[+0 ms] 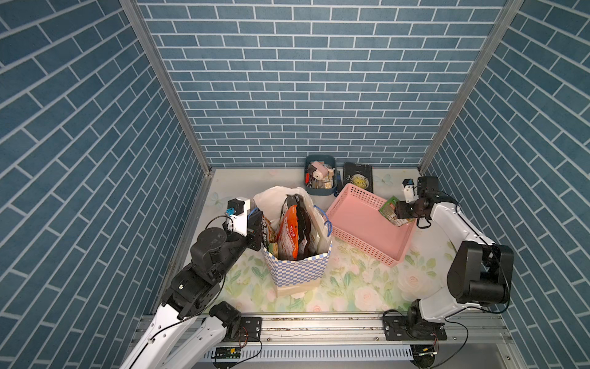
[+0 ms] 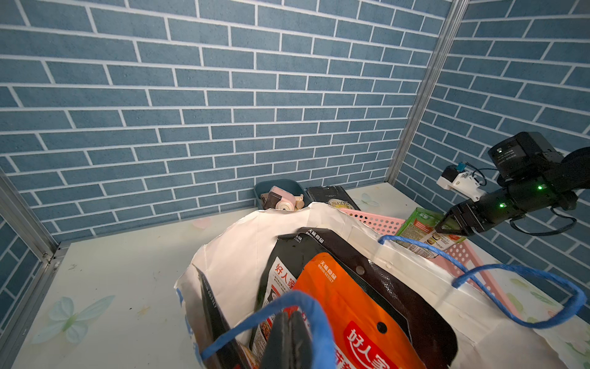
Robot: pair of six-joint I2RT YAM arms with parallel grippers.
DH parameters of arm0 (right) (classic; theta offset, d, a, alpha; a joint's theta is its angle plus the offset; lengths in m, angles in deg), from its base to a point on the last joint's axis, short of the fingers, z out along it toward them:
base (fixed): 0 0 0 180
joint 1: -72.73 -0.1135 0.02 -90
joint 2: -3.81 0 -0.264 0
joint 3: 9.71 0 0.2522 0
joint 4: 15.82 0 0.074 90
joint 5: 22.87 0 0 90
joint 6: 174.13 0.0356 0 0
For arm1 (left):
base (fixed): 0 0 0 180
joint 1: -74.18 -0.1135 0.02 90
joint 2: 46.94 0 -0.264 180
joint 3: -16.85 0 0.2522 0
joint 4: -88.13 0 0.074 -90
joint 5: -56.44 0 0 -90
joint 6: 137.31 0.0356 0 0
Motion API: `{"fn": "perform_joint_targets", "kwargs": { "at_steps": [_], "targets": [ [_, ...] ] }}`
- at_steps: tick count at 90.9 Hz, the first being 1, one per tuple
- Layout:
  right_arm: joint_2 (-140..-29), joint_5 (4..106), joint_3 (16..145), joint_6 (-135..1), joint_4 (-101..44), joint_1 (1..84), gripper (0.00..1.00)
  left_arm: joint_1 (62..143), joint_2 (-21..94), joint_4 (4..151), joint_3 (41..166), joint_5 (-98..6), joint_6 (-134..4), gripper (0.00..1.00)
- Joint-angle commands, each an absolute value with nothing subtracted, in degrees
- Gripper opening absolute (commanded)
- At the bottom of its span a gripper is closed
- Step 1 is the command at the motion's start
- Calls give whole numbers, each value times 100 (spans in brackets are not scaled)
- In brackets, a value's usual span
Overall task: Place the condiment packets inside the bag
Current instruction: Pick up the condiment packet from the storage box, then place the condiment packet in the paper bag.
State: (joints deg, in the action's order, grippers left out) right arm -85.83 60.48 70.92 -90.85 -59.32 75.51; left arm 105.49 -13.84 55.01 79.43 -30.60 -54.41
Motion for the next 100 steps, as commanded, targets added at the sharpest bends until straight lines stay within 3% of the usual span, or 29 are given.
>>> {"fn": "perform_joint_targets", "kwargs": {
  "at_steps": [1,10,22,39,66,100],
  "targets": [
    [-8578,5981,6965,-9062,-5778,7567,49,10515,-1451,6033,8049,-3013,-5424,0],
    [-8733,5933,7023,-8986,-5797,7563,35,10519,-1447,6012,8068,-3004,-5419,0],
    [-8616,5725,7214,-8791,-5936,7530,0,10519,-1453,5979,8105,-2971,-5419,0],
    [-7741,5177,7570,-7919,-6201,7096,0,10513,-1438,5966,8132,-2907,-5426,0],
    [-6516,4437,8475,-5845,-5353,5134,0,10513,-1417,5996,8124,-2852,-5416,0],
    [-7501,3946,9875,-5118,-4305,2777,0,10517,-1422,6035,8115,-2899,-5431,0]
  ]
}}
